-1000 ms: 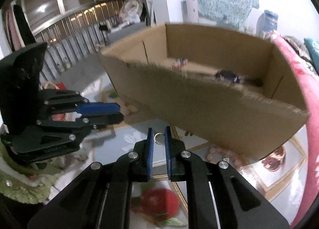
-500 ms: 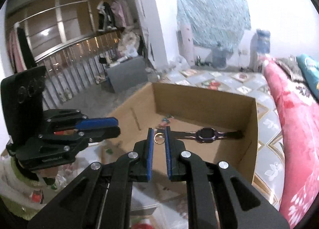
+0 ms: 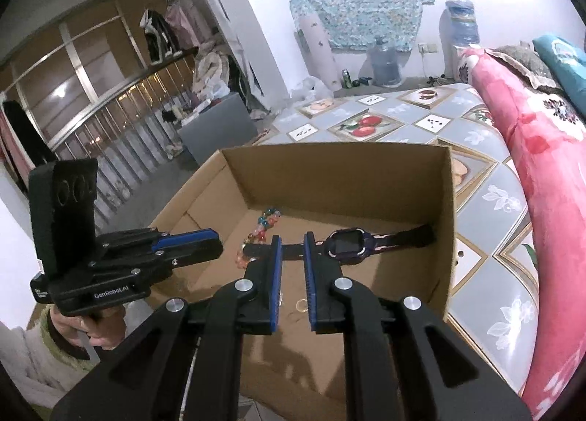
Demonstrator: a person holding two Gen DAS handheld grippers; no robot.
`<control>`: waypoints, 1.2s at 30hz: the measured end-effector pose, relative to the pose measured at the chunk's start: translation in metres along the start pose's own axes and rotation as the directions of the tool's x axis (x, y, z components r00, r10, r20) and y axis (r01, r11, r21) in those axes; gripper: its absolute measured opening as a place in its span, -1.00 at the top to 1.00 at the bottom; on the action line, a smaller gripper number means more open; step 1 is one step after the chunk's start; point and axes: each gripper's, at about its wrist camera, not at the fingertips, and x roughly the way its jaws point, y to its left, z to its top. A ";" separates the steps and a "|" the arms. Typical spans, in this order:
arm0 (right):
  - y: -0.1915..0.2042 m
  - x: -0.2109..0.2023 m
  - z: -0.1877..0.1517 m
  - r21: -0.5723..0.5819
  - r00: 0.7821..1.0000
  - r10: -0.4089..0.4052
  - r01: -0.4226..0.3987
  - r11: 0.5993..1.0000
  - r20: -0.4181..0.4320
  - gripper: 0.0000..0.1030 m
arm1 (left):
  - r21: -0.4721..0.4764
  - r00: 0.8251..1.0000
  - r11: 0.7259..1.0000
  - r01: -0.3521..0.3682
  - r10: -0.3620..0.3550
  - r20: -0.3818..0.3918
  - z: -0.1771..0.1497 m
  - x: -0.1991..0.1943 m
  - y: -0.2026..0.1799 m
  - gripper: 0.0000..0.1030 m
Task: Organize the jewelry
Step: 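Carry the silver keychain over the box with both grippers, then open both grippers to drop the keychain into the box, then withdraw both grippers from the box and close them over the tablecloth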
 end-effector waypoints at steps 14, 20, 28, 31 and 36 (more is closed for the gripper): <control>0.015 -0.062 -0.027 -0.021 0.994 0.023 -0.020 1.000 0.110 0.75 | 0.048 0.991 0.999 -0.018 0.012 0.134 -0.022 -0.071 -0.011 0.71; 0.036 -0.073 -0.068 -0.075 0.993 0.100 -0.096 0.993 0.064 0.58 | 0.117 0.995 0.993 0.013 -0.025 0.099 -0.068 -0.095 -0.022 0.56; 0.034 -0.033 -0.123 0.054 0.982 0.163 -0.158 0.986 -0.092 0.53 | 0.155 0.997 0.987 -0.033 0.044 -0.070 -0.115 -0.048 -0.030 0.53; 0.035 -0.018 -0.137 0.083 0.975 0.174 -0.164 0.983 -0.140 0.53 | 0.229 0.989 0.970 -0.076 0.103 -0.108 -0.123 -0.024 -0.035 0.53; 0.036 -0.008 -0.144 0.097 0.970 0.184 -0.170 0.981 -0.160 0.53 | 0.266 0.981 0.962 -0.068 0.113 -0.157 -0.127 -0.001 -0.034 0.53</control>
